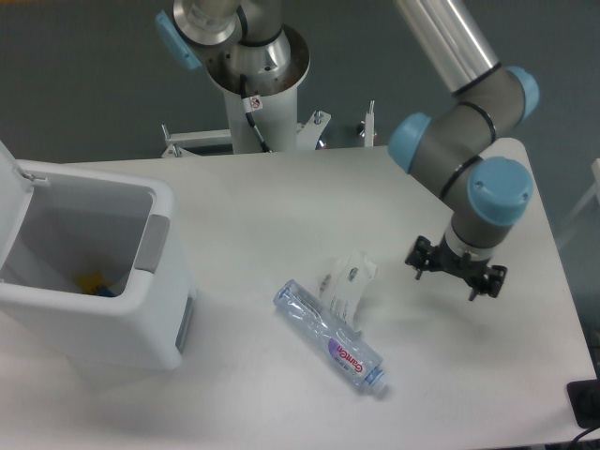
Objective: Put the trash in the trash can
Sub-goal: 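Move the gripper over the clear plastic bag and lower onto it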
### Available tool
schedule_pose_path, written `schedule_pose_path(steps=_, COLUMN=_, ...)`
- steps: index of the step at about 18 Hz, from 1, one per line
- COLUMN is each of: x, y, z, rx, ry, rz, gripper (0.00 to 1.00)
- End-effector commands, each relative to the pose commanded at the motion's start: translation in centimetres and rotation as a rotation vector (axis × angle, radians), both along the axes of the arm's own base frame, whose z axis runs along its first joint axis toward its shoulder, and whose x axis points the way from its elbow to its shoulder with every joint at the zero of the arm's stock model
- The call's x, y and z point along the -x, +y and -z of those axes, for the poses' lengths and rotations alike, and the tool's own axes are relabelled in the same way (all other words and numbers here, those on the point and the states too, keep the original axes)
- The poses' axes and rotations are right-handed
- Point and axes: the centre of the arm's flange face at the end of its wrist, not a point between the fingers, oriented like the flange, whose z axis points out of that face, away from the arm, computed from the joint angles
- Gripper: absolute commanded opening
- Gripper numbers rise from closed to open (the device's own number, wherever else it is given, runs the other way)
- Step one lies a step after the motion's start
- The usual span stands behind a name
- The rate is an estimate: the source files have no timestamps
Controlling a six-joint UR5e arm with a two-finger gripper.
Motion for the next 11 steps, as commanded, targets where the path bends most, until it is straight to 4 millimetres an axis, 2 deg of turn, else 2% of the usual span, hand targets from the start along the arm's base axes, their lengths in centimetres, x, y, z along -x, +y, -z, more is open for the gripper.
schedule_pose_path(steps=2, x=-0.7, y=0.4, z=-1.4, rx=-0.058, ry=-0.017, rz=-0.042, gripper=1.00)
schedule_pose_path(steps=3, x=-2.0, y=1.5, z=-2.1, rx=-0.074, ry=-0.024, rz=-0.050, gripper=1.00)
schedule_pose_path(steps=4, x=-3.1, y=2.3, z=-2.0, rx=-0.071, ry=-0.033, rz=-0.056, gripper=1.00)
schedule_pose_path(steps=8, x=-7.2, y=4.4, z=0.9, rx=-0.033, ry=-0.078, rz=-0.056, gripper=1.00)
schedule_pose_path(steps=11, x=-8.2, y=4.3, z=2.2, rx=-0.017, ry=-0.100, rz=-0.046, gripper=1.00)
